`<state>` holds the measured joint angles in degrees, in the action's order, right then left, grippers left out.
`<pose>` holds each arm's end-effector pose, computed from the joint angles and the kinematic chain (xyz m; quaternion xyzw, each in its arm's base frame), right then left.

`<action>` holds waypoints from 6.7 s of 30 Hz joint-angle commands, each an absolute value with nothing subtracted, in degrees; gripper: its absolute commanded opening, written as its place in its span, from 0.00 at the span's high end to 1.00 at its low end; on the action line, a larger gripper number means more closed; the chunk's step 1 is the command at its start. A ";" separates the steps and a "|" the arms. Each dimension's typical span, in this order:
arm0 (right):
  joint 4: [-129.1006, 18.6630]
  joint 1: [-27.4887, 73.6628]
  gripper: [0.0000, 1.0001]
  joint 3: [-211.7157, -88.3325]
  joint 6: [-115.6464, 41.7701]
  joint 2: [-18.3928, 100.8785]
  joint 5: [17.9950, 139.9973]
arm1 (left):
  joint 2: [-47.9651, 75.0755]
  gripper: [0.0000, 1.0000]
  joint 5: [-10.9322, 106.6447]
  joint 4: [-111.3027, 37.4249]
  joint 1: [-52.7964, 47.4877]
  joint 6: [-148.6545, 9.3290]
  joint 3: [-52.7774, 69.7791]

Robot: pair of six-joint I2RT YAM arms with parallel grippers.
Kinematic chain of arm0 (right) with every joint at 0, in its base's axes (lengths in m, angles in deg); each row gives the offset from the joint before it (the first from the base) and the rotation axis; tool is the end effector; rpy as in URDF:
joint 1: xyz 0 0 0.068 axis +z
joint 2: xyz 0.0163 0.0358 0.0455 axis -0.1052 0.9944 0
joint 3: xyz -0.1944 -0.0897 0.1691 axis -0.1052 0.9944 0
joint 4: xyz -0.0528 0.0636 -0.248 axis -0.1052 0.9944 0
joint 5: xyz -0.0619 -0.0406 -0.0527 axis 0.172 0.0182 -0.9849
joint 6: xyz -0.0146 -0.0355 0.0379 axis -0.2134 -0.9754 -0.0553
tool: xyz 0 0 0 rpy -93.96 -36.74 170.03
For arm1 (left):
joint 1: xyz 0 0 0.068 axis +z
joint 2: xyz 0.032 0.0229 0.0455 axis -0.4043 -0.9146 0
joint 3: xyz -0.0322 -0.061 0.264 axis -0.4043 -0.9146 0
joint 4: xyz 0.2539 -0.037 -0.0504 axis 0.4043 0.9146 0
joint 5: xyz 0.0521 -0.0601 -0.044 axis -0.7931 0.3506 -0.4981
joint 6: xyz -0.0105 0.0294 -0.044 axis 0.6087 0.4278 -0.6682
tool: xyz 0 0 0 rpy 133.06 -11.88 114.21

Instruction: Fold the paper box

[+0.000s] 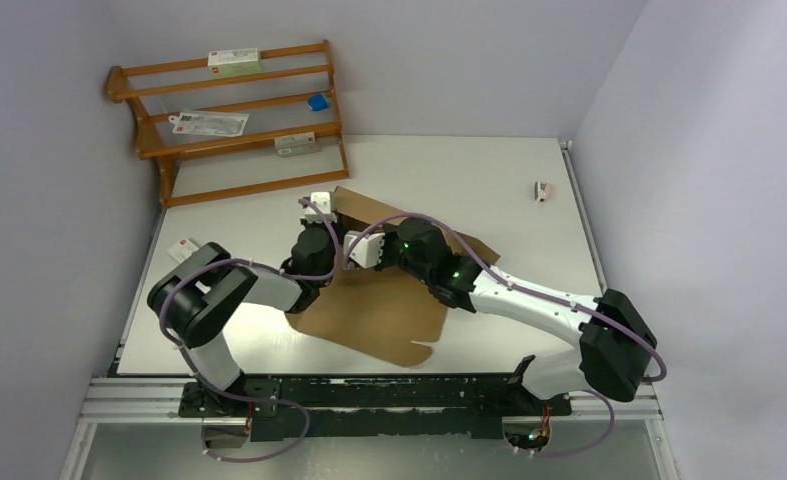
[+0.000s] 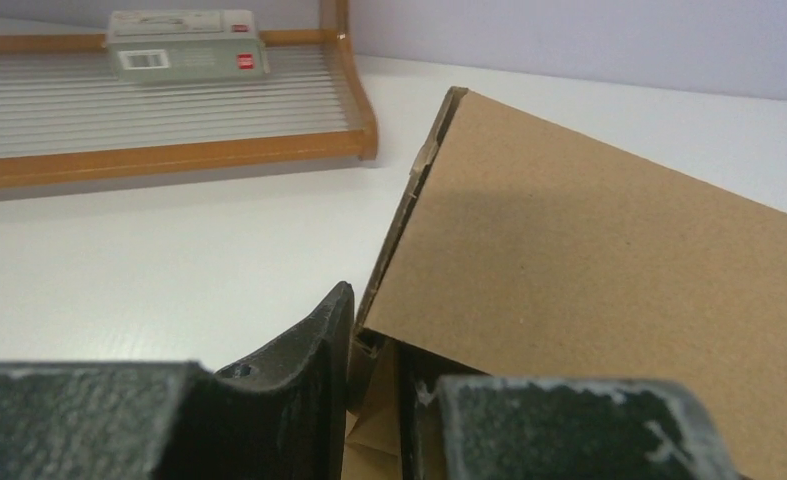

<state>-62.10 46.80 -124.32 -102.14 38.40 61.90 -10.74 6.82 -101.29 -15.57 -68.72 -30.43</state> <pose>0.1927 0.2447 0.2677 -0.6559 0.5047 -0.0953 0.5532 0.2604 -0.1892 0.1730 -0.0246 0.7067 -0.1061 0.6990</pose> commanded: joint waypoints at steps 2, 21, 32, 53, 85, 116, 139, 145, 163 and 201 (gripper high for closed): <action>-59.39 47.53 1.00 -124.23 -95.03 36.77 69.16 | -7.04 0.80 -8.96 -94.51 -19.10 -65.52 -28.52; -60.48 47.61 0.97 -123.03 -89.22 35.92 70.22 | -2.71 0.59 -13.87 -81.32 -23.44 -71.90 -31.59; -66.53 47.63 0.75 -119.25 -87.34 32.31 69.55 | 13.40 0.36 -1.40 -64.57 -23.42 -77.05 -33.96; -64.79 47.57 0.28 -122.56 -69.35 25.94 61.03 | 35.37 0.11 30.28 -43.71 -7.18 -90.99 -38.77; -30.80 47.10 0.01 -121.80 8.43 17.24 32.86 | 14.34 0.11 45.83 -28.16 1.08 -87.25 -6.70; -53.83 35.05 0.29 -116.14 7.51 20.88 51.95 | 14.54 0.20 52.60 -26.19 1.00 -87.05 -8.96; -58.73 25.61 0.14 -124.91 -7.34 32.65 69.28 | 27.24 0.11 36.42 -11.74 1.17 -82.61 -12.47; -59.43 24.31 0.07 -118.75 -12.24 27.43 66.10 | 27.63 0.09 31.87 -6.80 1.17 -79.98 -7.97; -94.91 24.36 0.15 -94.31 -7.94 36.57 64.50 | 21.75 0.09 35.84 -7.08 3.50 -72.80 -2.99; -101.08 37.29 0.29 -100.34 -28.86 46.34 64.36 | 20.39 0.16 50.70 -10.23 7.95 -71.33 -7.20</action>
